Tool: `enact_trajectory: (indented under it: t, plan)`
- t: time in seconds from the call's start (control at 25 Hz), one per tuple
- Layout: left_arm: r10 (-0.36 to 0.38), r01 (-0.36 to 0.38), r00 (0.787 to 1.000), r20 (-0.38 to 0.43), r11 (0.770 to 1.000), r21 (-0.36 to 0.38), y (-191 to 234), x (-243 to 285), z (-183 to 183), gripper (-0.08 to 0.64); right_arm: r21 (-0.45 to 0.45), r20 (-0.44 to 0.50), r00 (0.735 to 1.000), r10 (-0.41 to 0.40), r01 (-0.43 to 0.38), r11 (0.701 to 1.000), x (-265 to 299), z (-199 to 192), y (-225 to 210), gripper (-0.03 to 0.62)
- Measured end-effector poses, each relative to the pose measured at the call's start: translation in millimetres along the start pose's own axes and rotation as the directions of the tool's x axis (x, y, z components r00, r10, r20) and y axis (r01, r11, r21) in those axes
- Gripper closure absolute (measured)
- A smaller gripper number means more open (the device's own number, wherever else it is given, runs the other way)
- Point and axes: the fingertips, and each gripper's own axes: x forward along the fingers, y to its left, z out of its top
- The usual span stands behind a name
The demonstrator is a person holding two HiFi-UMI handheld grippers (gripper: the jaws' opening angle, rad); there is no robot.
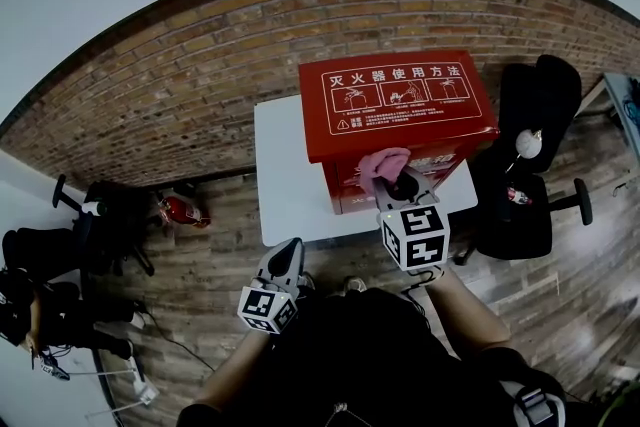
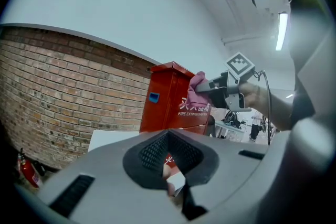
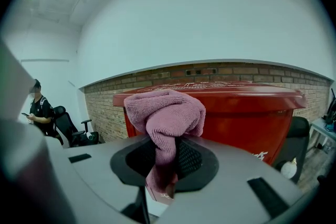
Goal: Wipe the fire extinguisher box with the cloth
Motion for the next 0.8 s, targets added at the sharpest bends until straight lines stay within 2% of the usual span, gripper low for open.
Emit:
enact_trajectory:
  t: [0.36,0.8]
  plan:
    - [0.001,-0.001,1.0,-0.009,1.0,0.001,-1,2,-1,0.537,-0.009,-0.008,1.0,-0.011,0.011,1.0,1,-5,-5,0.508]
    - [0.012,-0.012,1.0,-0.011,1.0,-0.01,0,1,-5,0.537,-0.009,-0.058,0.998,-0.005,0.004,1.0,14,-33,-5,0.508]
